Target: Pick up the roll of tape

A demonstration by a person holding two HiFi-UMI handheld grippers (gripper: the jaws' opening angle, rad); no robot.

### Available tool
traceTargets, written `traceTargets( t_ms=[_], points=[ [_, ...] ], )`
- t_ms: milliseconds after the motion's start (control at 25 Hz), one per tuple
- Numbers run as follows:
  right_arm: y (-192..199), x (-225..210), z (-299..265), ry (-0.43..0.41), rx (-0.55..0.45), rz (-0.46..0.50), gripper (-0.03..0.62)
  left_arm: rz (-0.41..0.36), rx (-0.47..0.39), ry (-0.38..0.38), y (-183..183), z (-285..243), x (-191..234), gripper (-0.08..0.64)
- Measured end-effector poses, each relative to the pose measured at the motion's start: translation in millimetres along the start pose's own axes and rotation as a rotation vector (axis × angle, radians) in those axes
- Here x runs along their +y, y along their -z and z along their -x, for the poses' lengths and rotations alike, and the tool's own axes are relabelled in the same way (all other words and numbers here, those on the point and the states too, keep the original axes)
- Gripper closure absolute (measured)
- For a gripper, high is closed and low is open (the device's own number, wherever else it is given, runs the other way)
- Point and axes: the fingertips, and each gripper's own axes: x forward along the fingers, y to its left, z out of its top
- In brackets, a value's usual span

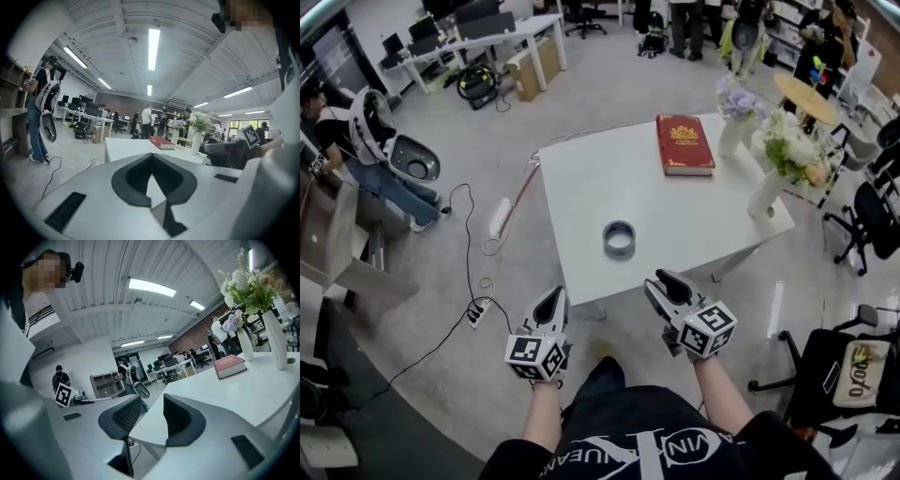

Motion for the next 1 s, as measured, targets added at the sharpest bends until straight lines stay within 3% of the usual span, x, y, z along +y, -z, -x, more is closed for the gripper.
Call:
traceTargets(
  t_ms=[1000],
  points=[
    [-6, -74, -105, 0.139, 0.073, -0.077, 0.448, 0.024, 0.092, 0.123, -14, -126, 78, 0.56]
  ],
)
